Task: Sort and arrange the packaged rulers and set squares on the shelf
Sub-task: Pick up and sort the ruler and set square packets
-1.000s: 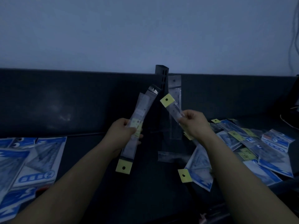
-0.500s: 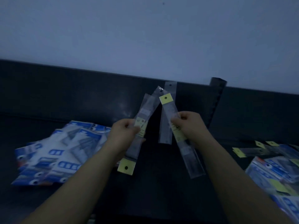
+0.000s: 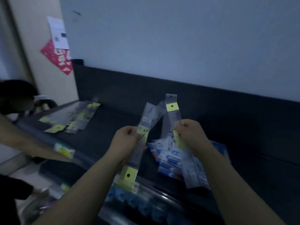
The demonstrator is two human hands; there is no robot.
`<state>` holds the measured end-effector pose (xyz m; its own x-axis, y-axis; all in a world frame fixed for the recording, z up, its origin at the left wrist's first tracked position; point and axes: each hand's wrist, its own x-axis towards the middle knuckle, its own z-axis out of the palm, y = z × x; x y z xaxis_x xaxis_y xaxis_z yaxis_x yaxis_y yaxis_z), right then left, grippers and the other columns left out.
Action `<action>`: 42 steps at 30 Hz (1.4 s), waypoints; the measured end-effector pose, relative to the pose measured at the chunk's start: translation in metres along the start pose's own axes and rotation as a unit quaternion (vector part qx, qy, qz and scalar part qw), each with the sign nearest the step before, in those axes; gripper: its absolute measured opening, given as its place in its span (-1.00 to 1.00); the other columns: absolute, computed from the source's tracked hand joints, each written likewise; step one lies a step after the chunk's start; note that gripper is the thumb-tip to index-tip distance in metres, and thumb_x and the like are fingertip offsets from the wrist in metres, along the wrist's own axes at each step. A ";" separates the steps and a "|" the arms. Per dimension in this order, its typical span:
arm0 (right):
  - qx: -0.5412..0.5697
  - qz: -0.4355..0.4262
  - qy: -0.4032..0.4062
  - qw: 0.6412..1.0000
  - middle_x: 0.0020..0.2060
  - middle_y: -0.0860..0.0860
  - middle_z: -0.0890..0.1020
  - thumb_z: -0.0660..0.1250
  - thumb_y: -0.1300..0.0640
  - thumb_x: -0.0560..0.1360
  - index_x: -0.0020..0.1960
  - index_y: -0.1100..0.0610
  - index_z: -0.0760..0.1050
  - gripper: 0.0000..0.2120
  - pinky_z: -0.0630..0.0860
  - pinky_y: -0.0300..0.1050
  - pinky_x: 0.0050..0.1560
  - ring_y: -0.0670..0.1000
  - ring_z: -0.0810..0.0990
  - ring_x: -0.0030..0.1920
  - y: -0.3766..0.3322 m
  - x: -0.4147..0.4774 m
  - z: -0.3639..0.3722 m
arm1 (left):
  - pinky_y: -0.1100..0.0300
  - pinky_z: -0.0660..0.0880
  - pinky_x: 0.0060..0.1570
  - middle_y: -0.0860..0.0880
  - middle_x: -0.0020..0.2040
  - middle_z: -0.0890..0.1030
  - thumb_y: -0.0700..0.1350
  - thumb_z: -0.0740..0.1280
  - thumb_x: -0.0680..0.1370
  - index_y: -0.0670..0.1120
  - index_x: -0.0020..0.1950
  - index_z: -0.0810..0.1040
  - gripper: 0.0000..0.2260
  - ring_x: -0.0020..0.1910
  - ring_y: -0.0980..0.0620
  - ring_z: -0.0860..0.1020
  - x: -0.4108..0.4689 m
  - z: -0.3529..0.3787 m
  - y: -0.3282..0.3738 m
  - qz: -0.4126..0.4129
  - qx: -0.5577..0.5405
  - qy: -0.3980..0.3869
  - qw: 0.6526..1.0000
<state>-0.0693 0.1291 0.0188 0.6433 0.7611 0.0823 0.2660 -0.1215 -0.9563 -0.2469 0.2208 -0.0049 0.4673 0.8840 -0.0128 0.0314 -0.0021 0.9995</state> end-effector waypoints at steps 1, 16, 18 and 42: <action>-0.005 0.001 -0.009 1.000 -0.29 0.19 0.59 0.24 0.19 0.54 -0.13 0.30 0.53 -0.80 0.52 -0.09 -0.32 0.06 0.55 -0.33 -0.003 0.001 0.018 | 0.16 0.59 -0.30 -0.25 -0.05 0.65 -0.34 0.27 0.53 -0.24 -0.02 0.59 -0.88 -0.18 -0.11 0.66 0.001 -0.018 -0.001 -0.006 -0.001 0.008 1.000; -0.001 0.006 -0.137 0.991 -0.27 0.20 0.58 0.23 0.14 0.51 -0.23 0.15 0.58 -0.78 0.48 -0.01 -0.23 0.08 0.51 -0.28 -0.039 0.074 0.244 | 0.19 0.34 -0.34 -0.17 -0.11 0.57 -0.23 0.21 0.56 -0.15 0.28 0.46 -0.71 -0.36 0.01 0.40 0.060 -0.206 -0.015 -0.039 0.119 0.174 0.977; -0.001 0.007 -0.141 0.990 -0.24 0.23 0.62 0.21 0.15 0.53 -0.22 0.16 0.58 -0.77 0.50 -0.02 -0.22 0.09 0.53 -0.27 -0.041 0.090 0.264 | 0.21 0.28 -0.40 -0.20 -0.05 0.57 -0.23 0.21 0.57 -0.16 0.39 0.39 -0.63 -0.39 0.04 0.37 0.075 -0.219 -0.012 -0.036 0.120 0.189 0.974; -0.150 0.033 -0.077 0.985 0.19 -0.05 0.36 0.23 0.04 0.58 0.20 0.22 0.41 -0.70 0.39 -0.23 0.00 -0.01 0.45 0.04 -0.043 0.162 0.393 | 0.04 0.41 0.17 -0.15 0.35 0.42 -0.18 0.23 0.57 -0.11 0.42 0.35 -0.59 0.28 -0.17 0.40 0.247 -0.309 -0.041 0.048 0.507 0.081 0.857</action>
<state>-0.2584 0.5082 -0.0371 0.5563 0.8299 -0.0429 0.4417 -0.3390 -0.8307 -0.4054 0.5838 -0.0401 0.3852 0.9098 0.1548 0.7896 -0.4117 0.4550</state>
